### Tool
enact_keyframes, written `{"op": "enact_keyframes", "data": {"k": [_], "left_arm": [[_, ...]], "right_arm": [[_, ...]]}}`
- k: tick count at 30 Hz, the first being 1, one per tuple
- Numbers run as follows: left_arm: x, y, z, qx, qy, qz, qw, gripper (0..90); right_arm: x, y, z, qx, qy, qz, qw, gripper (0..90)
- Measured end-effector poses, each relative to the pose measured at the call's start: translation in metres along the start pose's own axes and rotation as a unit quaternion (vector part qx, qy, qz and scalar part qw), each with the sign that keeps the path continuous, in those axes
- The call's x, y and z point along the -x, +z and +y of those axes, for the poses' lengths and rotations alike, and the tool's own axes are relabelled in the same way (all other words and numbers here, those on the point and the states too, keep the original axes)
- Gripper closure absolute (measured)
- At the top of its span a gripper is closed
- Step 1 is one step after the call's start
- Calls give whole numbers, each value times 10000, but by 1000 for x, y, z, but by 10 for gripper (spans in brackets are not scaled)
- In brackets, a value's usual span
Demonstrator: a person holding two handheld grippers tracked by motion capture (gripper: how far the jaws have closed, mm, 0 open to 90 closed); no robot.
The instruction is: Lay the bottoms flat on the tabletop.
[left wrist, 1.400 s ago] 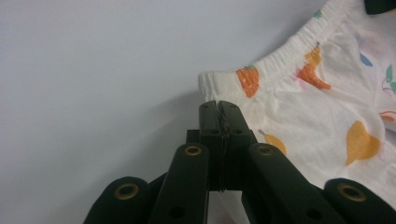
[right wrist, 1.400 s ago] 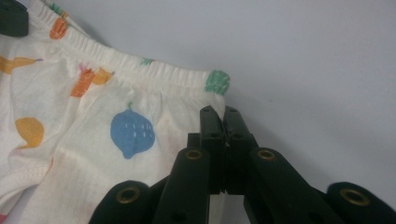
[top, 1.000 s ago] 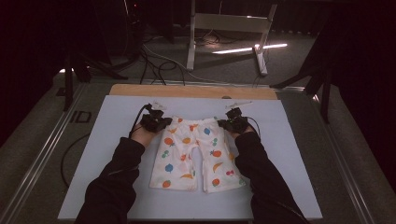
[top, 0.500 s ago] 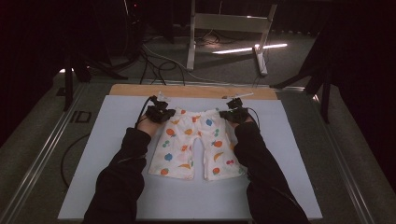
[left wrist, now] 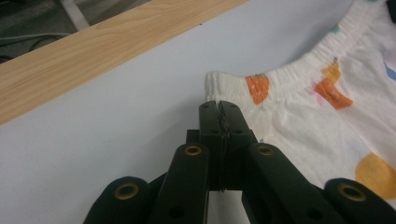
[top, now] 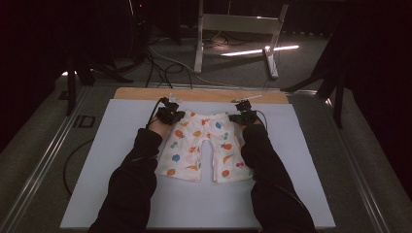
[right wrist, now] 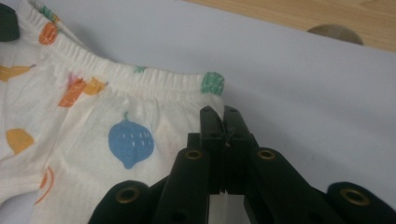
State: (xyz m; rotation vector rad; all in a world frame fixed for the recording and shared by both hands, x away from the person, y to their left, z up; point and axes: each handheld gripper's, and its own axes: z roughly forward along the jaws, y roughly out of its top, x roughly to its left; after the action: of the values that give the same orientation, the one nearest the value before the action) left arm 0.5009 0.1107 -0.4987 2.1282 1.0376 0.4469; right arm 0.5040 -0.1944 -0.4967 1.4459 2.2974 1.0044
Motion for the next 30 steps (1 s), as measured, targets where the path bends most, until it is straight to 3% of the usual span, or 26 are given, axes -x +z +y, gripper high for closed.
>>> {"op": "enact_keyframes", "data": {"k": [12,20,27,29,30], "left_arm": [[-2,12,-3,-79,-68,39,9999,899],[-3,11,-2,36,-158,-7,9999,899],[-3,12,-4,-62,-149,43,9999,894],[-1,12,-3,-45,-148,97,9998,881],[-1,12,-3,-55,-199,145,9997,811]], "right_arm": [[5,16,-2,-104,6,-137,9999,896],[5,17,0,-49,-9,-113,9999,896],[6,16,2,1,-59,-146,9999,892],[6,17,2,-8,-75,-219,9997,819],[6,17,2,-7,-73,-230,9997,747]]}}
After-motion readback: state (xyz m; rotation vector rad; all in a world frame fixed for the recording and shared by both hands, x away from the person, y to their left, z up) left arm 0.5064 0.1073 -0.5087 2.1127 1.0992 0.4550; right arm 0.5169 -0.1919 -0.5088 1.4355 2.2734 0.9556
